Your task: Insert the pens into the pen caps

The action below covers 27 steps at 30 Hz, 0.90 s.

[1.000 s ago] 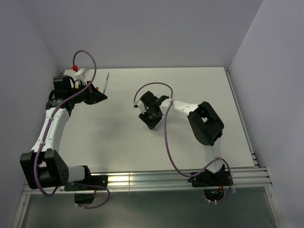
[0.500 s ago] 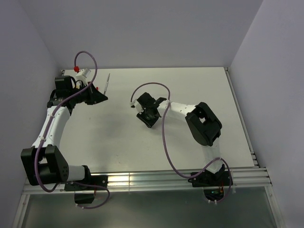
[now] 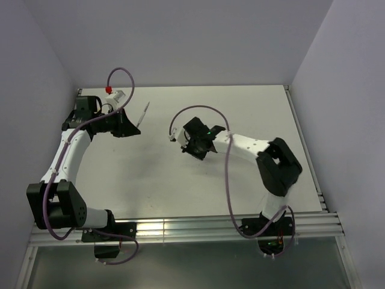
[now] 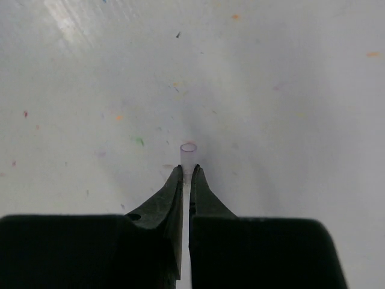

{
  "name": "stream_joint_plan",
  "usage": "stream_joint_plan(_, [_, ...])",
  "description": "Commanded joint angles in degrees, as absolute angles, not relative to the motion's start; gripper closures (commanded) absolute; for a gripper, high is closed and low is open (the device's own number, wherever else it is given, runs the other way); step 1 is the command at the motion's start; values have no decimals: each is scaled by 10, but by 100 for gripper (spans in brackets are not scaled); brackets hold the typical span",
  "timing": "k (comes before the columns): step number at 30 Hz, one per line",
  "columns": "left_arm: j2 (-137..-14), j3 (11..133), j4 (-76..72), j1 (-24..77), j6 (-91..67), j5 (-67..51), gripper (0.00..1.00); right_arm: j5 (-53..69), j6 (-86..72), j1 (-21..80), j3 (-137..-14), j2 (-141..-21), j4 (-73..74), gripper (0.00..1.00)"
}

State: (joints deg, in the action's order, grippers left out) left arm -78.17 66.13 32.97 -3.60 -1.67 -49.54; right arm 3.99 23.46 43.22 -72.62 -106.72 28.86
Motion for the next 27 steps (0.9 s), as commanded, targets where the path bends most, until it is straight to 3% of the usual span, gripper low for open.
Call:
stream_joint_plan(1, [-793, 704, 459, 16, 102, -521, 100, 59, 372, 408, -723, -916, 258, 100])
stream_joint_plan(7, [-811, 733, 617, 99, 164, -566, 100, 129, 576, 382, -686, -714, 257, 100])
stream_joint_plan(12, [-801, 746, 694, 155, 188, -633, 100, 158, 713, 381, -614, -614, 206, 100])
stream_joint_plan(20, [-758, 743, 671, 214, 134, -677, 100, 180, 866, 396, -473, -516, 11, 100])
stream_joint_plan(27, [-738, 737, 591, 223, 34, -651, 100, 167, 890, 431, -413, -502, -110, 100])
